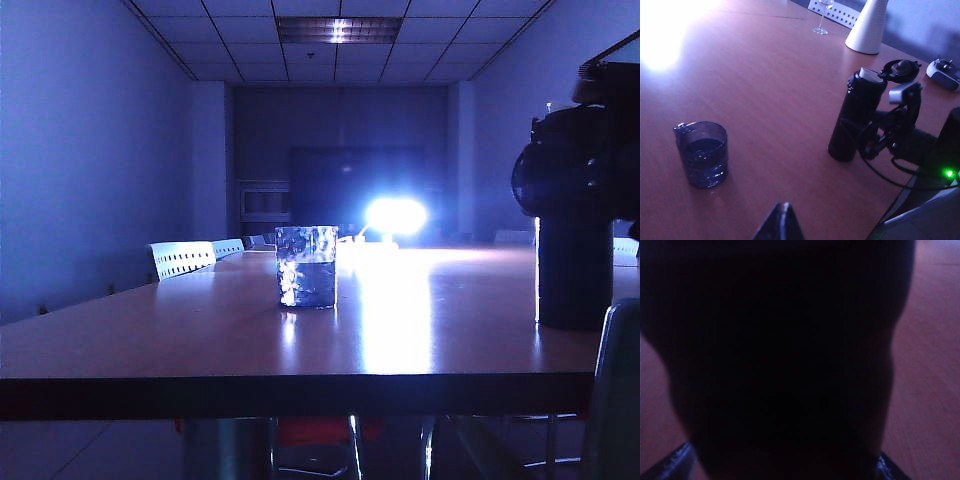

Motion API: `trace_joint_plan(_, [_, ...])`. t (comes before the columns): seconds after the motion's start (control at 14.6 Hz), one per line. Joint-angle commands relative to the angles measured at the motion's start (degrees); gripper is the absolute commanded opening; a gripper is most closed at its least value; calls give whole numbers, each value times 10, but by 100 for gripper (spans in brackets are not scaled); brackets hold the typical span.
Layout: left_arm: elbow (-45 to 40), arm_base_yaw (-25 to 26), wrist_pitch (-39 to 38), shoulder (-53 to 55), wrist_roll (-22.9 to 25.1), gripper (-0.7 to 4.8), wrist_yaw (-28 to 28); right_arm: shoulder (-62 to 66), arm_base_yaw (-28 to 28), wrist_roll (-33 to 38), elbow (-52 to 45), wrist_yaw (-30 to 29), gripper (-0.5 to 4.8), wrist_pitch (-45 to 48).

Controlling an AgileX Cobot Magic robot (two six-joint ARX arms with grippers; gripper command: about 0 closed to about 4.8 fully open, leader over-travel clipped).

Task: Pick up the black thermos cup, pour some water from it into the cup, and then put the thermos cup back on the table.

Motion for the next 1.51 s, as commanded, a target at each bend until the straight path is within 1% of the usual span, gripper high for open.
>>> trace_joint_plan(0.07, [3,0,8,-1,0,-5,5,38,1,2,19,1,479,18])
trace_joint_plan(0.21, [3,0,7,-1,0,-5,5,53,1,2,42,1,479,17])
trace_joint_plan(0.41, [3,0,7,-1,1,-5,5,53,1,2,44,3,479,14])
trace_joint_plan(0.48, [3,0,7,-1,1,-5,5,53,1,2,43,1,342,13])
trace_joint_plan(0.55, [3,0,7,-1,1,-5,5,53,1,2,44,1,163,13])
trace_joint_plan(0.62, [3,0,8,-1,1,-5,5,53,1,2,44,3,84,14])
trace_joint_plan(0.75, [3,0,8,-1,1,-5,5,53,1,2,44,3,85,18])
trace_joint_plan(0.89, [3,0,7,-1,1,-5,5,44,1,0,53,-14,85,9])
trace_joint_plan(0.96, [3,0,7,-1,1,-5,5,35,1,-8,68,-21,85,-12])
trace_joint_plan(1.03, [3,0,7,-1,1,-5,5,24,1,-26,94,-42,85,-47])
trace_joint_plan(1.17, [3,0,7,-1,1,-5,-8,19,1,-31,164,-54,85,-129])
trace_joint_plan(1.24, [6,0,6,-1,6,-5,-39,19,2,-33,222,-55,85,-210])
trace_joint_plan(1.3, [7,0,6,-1,15,-5,-60,21,3,-54,259,-55,85,-252])
trace_joint_plan(1.37, [11,0,-5,-1,17,-5,-83,26,4,-80,290,-57,85,-269])
trace_joint_plan(1.51, [24,0,-47,0,26,-5,-151,46,5,-118,343,-87,85,-288])
